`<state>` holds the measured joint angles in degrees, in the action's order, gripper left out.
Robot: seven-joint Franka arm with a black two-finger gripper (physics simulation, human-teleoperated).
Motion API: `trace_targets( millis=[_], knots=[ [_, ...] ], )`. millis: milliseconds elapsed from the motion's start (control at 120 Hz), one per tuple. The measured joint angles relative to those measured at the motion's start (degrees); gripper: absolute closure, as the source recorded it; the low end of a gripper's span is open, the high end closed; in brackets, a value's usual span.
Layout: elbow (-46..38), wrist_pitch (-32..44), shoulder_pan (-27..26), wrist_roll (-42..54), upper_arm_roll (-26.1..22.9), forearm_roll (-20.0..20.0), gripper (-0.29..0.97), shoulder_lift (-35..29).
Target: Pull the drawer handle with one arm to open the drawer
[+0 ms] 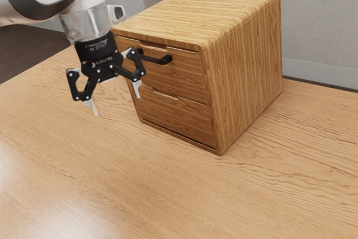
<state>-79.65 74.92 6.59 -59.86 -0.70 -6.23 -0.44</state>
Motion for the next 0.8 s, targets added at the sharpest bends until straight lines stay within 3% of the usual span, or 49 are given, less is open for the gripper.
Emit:
trace_targets(
  millis=[333, 483, 600, 800],
  knots=[
    [0.7, 0.9, 4.2, -8.3, 0.1, 0.0, 0.00, 0.3],
    [10.5, -0.8, 3.5, -12.0, 2.8, -0.1, 0.00, -2.5],
    [11.5, 1.9, 4.9, -14.4, 3.1, -1.2, 0.08, -2.3],
    [10.7, 9.4, 5.4, -16.7, 3.1, -3.1, 0.20, 3.5]
  ],
)
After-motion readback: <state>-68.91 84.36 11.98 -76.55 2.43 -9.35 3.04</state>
